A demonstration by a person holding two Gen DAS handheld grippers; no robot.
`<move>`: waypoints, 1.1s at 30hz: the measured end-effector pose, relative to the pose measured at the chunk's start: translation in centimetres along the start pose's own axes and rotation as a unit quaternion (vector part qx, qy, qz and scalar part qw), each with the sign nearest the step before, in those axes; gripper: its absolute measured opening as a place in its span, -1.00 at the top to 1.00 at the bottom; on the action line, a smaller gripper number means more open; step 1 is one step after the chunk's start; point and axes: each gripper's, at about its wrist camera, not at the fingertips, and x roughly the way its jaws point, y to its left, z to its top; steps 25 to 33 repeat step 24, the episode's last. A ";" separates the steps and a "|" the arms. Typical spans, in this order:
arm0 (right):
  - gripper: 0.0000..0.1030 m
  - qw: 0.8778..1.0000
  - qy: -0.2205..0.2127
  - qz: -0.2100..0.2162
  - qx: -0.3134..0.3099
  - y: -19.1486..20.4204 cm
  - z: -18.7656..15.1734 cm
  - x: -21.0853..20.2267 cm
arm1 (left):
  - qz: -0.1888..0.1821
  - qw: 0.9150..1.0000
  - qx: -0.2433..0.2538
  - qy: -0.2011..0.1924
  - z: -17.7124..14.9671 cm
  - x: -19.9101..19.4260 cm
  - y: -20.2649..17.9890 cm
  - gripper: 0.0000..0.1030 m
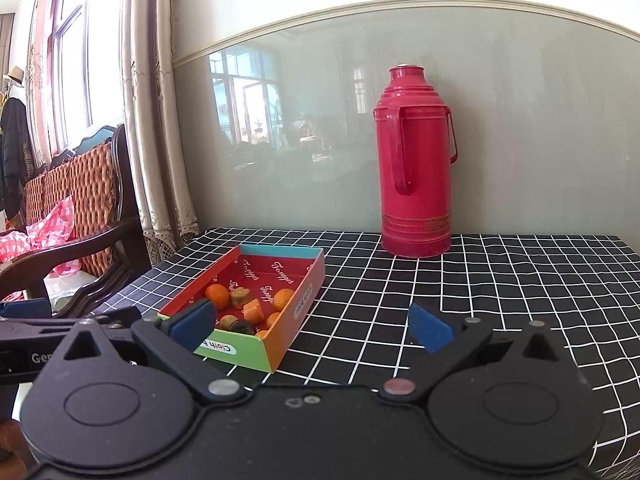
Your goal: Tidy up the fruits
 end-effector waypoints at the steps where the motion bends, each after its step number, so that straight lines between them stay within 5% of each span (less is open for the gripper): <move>1: -0.89 1.000 0.000 0.001 0.000 0.0 0.0 0.0 | 0.000 1.000 -0.001 0.000 0.0 0.0 0.0 -1.00; 33: -0.89 1.000 -0.008 -0.003 0.006 -0.2 0.4 0.2 | -0.021 1.000 0.007 -0.013 -0.1 0.4 -0.4 -0.99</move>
